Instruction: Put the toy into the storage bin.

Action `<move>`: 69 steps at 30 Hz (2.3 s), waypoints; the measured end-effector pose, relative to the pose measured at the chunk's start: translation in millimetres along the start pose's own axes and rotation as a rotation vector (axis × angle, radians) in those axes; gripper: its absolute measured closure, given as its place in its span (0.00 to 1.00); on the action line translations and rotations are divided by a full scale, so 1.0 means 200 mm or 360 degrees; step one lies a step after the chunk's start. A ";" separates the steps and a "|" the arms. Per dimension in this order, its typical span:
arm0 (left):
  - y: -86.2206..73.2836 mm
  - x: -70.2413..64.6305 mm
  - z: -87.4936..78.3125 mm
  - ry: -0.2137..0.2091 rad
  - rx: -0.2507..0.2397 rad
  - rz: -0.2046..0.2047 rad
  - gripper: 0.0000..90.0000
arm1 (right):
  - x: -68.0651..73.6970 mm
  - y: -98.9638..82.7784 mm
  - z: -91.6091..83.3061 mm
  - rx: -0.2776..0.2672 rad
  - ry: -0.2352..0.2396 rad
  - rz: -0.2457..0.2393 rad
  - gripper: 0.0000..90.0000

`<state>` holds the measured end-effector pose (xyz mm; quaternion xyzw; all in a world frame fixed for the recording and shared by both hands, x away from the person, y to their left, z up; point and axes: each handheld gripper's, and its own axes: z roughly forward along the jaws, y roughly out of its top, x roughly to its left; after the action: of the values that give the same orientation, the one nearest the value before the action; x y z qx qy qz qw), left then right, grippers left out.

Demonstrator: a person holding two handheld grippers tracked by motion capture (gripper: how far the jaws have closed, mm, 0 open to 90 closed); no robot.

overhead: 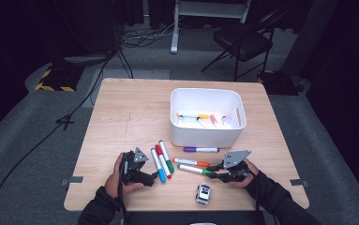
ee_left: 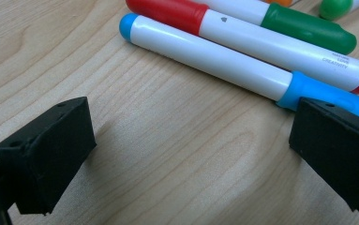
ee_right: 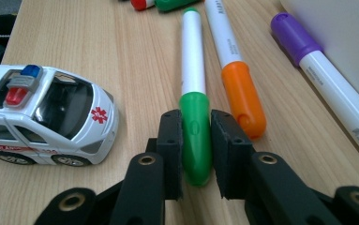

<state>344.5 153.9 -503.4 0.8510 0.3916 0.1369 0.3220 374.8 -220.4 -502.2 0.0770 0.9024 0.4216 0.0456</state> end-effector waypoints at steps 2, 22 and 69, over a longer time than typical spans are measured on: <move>0.00 0.00 0.00 -0.0002 0.0005 -0.0005 0.01 | 0.01 0.00 -0.01 0.0008 0.0000 0.0043 0.84; 0.00 0.00 0.00 0.0001 -0.0002 -0.0002 0.01 | -0.01 0.04 -0.34 -0.0282 -0.0095 0.0010 0.84; 0.00 0.00 0.00 0.0000 -0.0001 -0.0001 0.01 | -0.41 0.51 -0.85 -0.0436 -0.0505 -0.0033 0.84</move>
<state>344.6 153.9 -503.4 0.8509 0.3917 0.1368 0.3223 440.4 -297.4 -313.8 0.1262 0.8189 0.5224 0.2016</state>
